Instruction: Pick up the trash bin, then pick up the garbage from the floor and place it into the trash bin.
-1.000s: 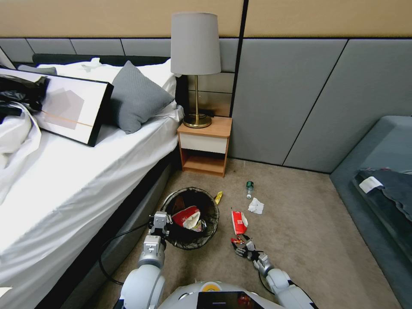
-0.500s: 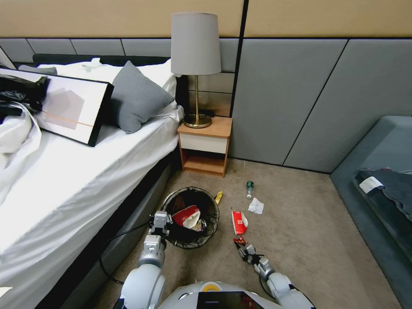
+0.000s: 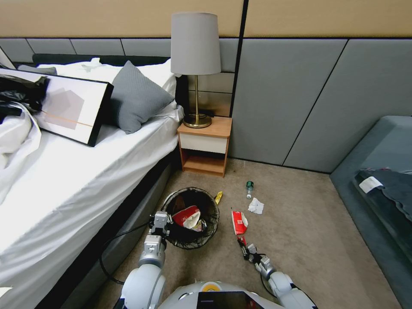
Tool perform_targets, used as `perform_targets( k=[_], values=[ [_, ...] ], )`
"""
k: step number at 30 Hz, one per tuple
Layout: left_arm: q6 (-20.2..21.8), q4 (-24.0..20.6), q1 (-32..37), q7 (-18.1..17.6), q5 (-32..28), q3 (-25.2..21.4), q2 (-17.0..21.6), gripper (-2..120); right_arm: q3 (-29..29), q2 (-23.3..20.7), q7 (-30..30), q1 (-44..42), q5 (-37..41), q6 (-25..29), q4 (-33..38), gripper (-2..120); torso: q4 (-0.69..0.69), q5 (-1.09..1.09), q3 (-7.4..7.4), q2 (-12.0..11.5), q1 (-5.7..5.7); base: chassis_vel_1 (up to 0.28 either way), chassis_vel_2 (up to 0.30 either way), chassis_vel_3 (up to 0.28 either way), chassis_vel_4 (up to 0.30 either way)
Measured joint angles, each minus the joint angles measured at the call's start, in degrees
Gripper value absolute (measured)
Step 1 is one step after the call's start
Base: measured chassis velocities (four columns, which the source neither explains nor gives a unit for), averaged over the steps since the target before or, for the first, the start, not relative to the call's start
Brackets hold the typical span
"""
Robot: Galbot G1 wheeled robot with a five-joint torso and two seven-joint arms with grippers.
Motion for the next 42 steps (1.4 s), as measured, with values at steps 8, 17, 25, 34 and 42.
perform_targets(
  k=[8,17,25,34,42],
  values=[
    [-0.04,0.0,0.03,0.0,0.0,-0.08,0.0,2,0.95,0.16,0.82,-0.75,-0.7,2.28,2.27,0,0.01,0.0,0.0,0.0,0.0,0.0,0.0,0.0,0.0],
    [-0.04,0.59,-0.25,0.0,-0.05,-0.07,-0.05,2,2.95,-0.56,2.16,-8.02,1.09,3.76,23.46,0,0.0,-0.01,0.0,0.0,0.0,0.0,0.0,0.0,0.0],
    [-0.04,0.7,-0.15,0.05,-0.06,0.21,0.1,2,2.31,-1.43,1.73,-12.75,1.8,3.45,45.81,0,0.0,-0.02,0.0,0.0,0.0,0.0,0.0,0.0,0.0],
    [-0.04,1.12,-0.22,0.11,0.12,1.01,0.12,2,-1.16,-3.37,-1.42,-13.15,4.31,1.75,60.06,0,0.0,-0.01,0.0,0.0,0.0,0.0,0.0,0.0,0.0],
    [-0.04,1.31,-0.06,0.2,0.63,1.76,-0.01,2,-8.83,-7.55,-1.22,-10.35,4.52,-3.56,64.45,0,-0.01,0.0,0.0,0.0,0.0,0.0,0.0,0.0,0.0]
  ],
)
